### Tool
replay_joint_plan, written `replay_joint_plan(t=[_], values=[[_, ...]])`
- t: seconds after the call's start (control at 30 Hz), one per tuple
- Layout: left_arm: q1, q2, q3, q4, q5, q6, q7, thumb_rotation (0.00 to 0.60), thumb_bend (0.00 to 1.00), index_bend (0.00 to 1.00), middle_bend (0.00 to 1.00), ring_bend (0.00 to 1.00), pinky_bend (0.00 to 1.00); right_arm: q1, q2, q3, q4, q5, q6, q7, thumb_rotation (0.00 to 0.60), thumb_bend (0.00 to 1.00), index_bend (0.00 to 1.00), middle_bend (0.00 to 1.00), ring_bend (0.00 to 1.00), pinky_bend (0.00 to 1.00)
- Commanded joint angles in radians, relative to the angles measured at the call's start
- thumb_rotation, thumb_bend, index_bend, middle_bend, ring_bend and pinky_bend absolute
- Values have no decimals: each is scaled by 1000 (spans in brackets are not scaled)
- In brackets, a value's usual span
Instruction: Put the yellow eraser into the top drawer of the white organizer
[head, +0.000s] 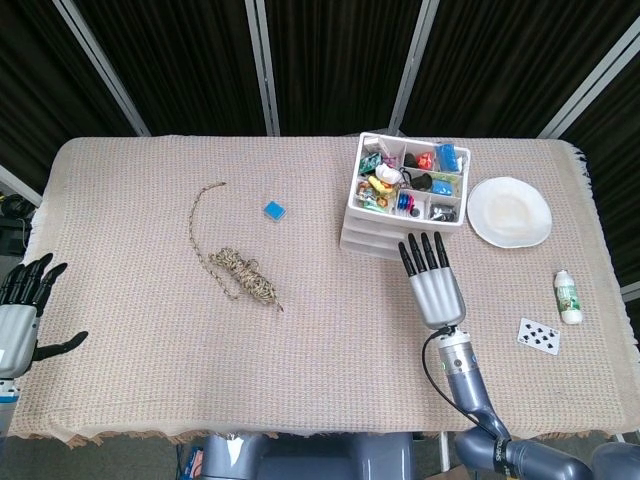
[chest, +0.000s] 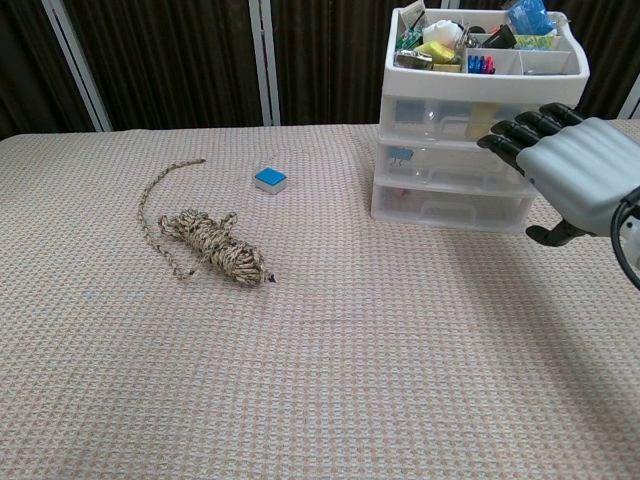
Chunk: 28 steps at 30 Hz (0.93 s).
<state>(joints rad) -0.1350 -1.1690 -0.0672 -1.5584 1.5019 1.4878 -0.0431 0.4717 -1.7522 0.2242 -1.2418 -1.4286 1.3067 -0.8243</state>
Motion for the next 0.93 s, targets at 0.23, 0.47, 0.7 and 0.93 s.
replay_joint_plan(t=[0.23, 0.47, 0.7, 0.93], values=[[1, 0, 1, 1, 3, 3, -1, 600, 3, 100, 0, 0, 0, -75, 117, -45, -255, 0, 53, 103, 600, 164, 80, 0, 0, 0], [2, -2, 1, 4, 6, 7, 0, 600, 3, 109, 0, 0, 0, -143, 312, -81, -477, -15, 81, 251, 600, 138, 74, 0, 0, 0], [2, -7, 1, 9, 10, 13, 11, 600, 4, 106, 0, 0, 0, -199, 465, -89, -534, -1, 100, 480, 600, 104, 58, 0, 0, 0], [1, -9, 3, 18, 19, 17, 29, 600, 4, 92, 0, 0, 0, -248, 551, -82, -521, 27, 127, 647, 600, 86, 49, 0, 0, 0]])
